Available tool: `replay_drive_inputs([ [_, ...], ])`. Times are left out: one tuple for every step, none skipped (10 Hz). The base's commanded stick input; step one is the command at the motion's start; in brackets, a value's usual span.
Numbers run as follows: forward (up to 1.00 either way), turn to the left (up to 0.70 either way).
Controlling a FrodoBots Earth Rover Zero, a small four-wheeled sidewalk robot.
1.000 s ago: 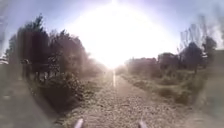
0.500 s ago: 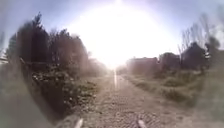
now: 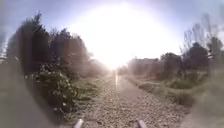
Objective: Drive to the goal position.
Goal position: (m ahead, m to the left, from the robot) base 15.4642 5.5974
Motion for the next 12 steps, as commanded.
replay_drive_inputs([
  [0.5,0.0],
  [0.5,0.0],
  [0.5,0.0],
  [0.5,0.0],
  [0.5,0.0],
  [0.5,0.0],
  [0.5,-0.34],
  [0.5,-0.47],
  [0.5,-0.5],
  [0.5,-0.5],
  [0.5,-0.47],
  [0.5,-0.13],
])
